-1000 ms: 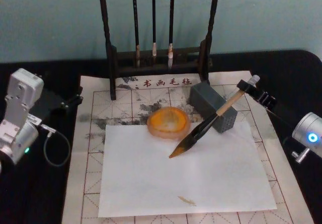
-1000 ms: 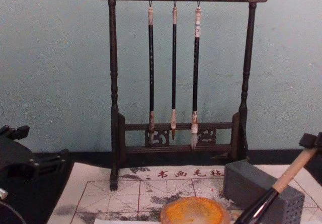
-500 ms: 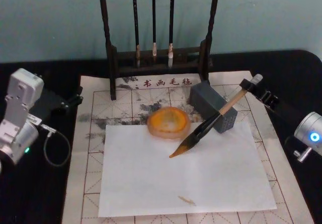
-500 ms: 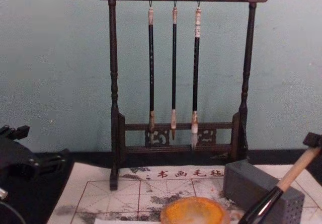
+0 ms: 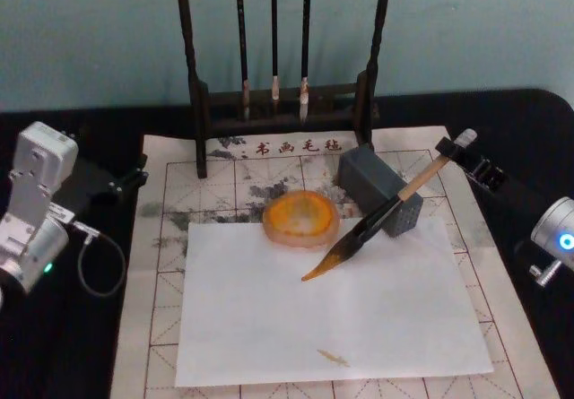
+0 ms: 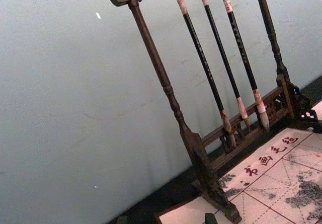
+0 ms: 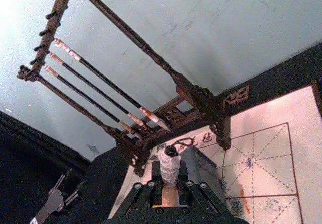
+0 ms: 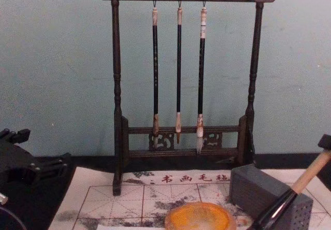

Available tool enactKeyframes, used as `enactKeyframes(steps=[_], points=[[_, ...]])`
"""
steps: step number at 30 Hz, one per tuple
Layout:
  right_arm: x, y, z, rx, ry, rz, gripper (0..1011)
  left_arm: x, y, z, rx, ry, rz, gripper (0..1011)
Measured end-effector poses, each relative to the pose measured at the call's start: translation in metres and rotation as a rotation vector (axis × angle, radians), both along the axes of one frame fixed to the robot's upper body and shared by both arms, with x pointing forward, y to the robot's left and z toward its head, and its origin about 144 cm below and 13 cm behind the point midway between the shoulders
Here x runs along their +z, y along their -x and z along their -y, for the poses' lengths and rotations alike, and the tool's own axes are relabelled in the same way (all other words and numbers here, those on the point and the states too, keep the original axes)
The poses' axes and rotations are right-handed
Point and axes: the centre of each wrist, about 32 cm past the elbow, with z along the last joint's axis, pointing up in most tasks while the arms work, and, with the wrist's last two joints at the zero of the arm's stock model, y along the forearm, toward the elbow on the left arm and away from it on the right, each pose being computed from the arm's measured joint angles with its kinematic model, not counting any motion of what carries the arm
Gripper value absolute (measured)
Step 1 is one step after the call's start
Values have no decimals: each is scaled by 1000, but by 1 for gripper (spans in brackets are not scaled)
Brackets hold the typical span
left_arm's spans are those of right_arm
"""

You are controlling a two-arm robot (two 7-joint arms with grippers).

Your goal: Pick up the brush from the inkstone, write on the paper, then place the brush back to its original position.

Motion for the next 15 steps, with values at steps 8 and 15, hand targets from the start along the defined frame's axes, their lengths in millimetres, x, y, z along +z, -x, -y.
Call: enactKeyframes(steps=[8, 15], points=[[0, -1, 3, -18, 3, 0, 195, 0, 0, 0, 0, 0, 0, 1001], [1, -1, 5, -29, 3, 3, 195, 0, 0, 0, 0, 0, 0, 1001]])
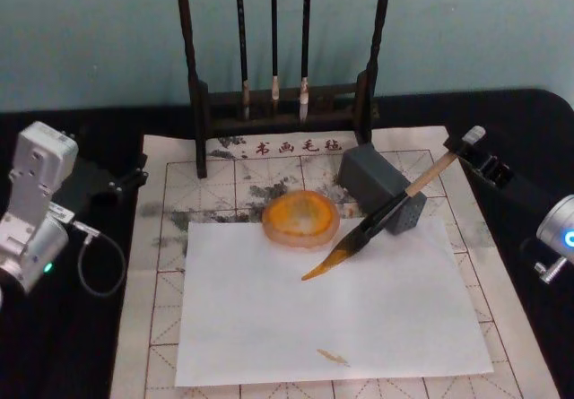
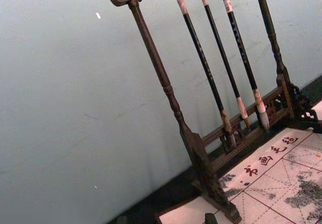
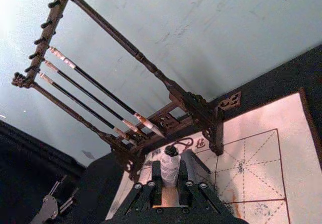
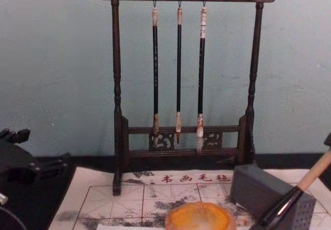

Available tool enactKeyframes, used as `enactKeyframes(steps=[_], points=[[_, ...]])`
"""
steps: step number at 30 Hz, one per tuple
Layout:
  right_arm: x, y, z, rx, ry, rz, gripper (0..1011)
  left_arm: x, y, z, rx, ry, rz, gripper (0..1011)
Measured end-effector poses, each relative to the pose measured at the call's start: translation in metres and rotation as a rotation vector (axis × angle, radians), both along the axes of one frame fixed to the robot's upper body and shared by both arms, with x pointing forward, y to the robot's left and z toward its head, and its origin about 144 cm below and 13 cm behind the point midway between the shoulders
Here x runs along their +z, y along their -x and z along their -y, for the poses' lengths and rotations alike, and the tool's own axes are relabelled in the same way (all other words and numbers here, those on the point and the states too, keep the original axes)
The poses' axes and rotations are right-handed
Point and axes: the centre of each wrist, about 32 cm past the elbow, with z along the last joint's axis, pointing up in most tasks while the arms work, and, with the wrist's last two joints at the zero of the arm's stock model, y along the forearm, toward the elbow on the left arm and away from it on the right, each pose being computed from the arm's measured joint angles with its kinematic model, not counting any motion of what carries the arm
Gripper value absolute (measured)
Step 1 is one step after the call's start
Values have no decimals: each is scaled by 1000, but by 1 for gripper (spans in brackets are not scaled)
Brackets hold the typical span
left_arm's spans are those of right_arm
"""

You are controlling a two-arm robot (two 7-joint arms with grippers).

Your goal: Pick up the brush from the inkstone, write on the paper, then place the brush back to its original position.

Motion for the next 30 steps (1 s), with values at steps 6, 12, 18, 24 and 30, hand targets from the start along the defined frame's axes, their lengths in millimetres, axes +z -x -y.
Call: enactKeyframes(steps=[6, 12, 18, 24, 30], points=[[0, 0, 1, -8, 0, 0, 195, 0, 0, 0, 0, 0, 0, 1001], [2, 1, 1, -7, -10, 0, 195, 0, 0, 0, 0, 0, 0, 1001], [4, 1, 0, 0, -19, -1, 195, 0, 0, 0, 0, 0, 0, 1001], [6, 2, -2, 10, -37, -2, 195, 0, 0, 0, 0, 0, 0, 1001], [10, 1, -3, 6, -61, -3, 195, 0, 0, 0, 0, 0, 0, 1001]])
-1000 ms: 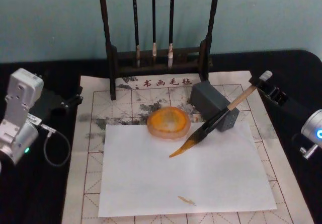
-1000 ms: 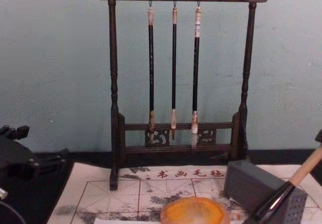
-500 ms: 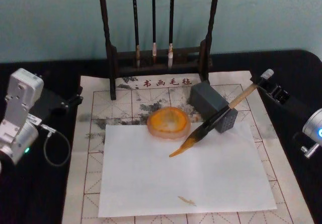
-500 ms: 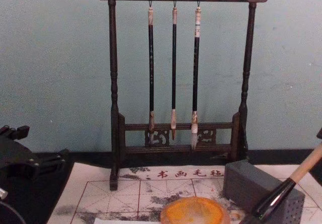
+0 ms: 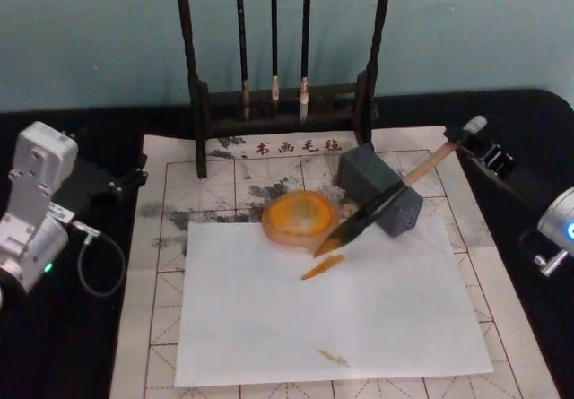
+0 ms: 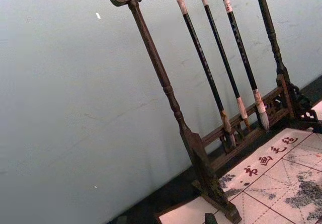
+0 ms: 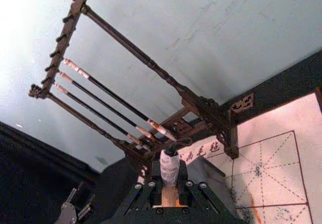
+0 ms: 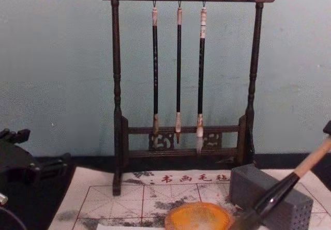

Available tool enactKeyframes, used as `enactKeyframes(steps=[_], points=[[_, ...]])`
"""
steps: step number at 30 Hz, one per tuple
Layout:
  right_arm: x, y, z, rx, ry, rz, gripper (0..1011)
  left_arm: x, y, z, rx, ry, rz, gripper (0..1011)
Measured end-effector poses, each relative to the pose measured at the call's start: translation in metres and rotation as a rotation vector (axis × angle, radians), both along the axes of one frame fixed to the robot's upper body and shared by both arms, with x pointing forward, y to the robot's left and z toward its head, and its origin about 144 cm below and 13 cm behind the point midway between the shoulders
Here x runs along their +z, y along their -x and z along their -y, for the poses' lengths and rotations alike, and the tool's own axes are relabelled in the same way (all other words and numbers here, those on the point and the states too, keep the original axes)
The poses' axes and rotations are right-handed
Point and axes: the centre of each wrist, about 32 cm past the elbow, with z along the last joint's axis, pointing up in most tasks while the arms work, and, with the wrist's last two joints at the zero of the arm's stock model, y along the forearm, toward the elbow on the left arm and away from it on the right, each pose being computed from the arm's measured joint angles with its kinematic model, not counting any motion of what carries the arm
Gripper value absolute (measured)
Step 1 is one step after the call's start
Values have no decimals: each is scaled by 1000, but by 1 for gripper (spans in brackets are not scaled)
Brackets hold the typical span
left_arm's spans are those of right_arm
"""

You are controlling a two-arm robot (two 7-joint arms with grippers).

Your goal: Pick up the brush from the inkstone, write on the paper, then place the brush back to its original position.

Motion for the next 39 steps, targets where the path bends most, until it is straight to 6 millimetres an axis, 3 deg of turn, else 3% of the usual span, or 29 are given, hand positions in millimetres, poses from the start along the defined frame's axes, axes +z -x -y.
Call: enactKeyframes(steps=[17, 39], points=[[3, -14, -21, -56, -77, -28, 195, 0, 0, 0, 0, 0, 0, 1001], [-12, -35, -48, -117, -58, -48, 195, 0, 0, 0, 0, 0, 0, 1001]])
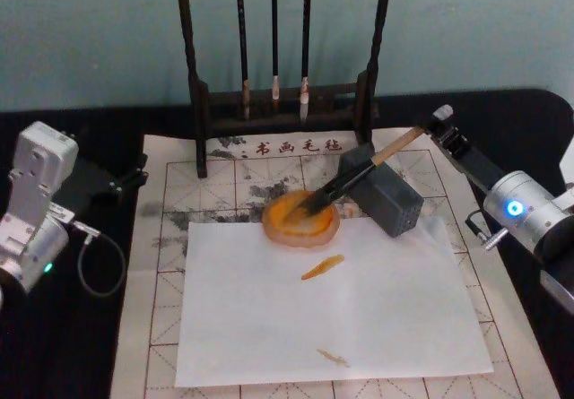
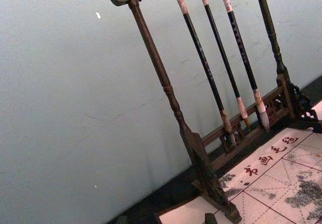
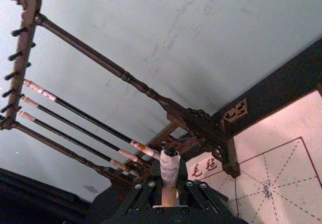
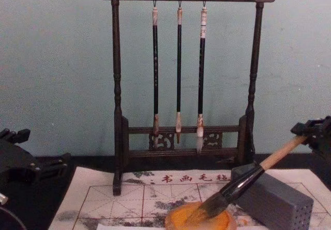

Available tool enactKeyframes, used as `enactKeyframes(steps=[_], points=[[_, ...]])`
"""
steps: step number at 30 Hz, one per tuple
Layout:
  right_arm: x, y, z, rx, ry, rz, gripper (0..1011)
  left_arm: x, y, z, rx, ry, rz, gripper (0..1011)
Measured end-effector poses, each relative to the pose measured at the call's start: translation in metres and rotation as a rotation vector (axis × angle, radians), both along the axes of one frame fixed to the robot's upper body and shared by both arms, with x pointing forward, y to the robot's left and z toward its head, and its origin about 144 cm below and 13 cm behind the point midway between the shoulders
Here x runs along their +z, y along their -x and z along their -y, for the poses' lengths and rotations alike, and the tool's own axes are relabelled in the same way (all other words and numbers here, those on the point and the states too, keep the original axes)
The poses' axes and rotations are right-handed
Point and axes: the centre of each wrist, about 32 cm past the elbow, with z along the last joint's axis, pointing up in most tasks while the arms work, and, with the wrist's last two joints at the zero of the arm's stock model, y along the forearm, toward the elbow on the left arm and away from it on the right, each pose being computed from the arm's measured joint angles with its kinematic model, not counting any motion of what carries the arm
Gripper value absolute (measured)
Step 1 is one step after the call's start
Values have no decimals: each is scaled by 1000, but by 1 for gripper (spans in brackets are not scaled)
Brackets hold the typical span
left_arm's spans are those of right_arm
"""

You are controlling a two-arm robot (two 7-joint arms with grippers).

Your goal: Pick up the brush from the inkstone, write on the paper, then place the brush back to its original position.

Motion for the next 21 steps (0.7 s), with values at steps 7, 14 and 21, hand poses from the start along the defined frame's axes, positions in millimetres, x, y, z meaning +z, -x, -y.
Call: enactKeyframes(steps=[7, 14, 21], points=[[-4, -2, -2, -6, -3, -18, 195, 0, 0, 0, 0, 0, 0, 1001], [-4, -3, -3, -8, -9, -31, 195, 0, 0, 0, 0, 0, 0, 1001], [-5, -3, -4, -6, -12, -38, 195, 0, 0, 0, 0, 0, 0, 1001]])
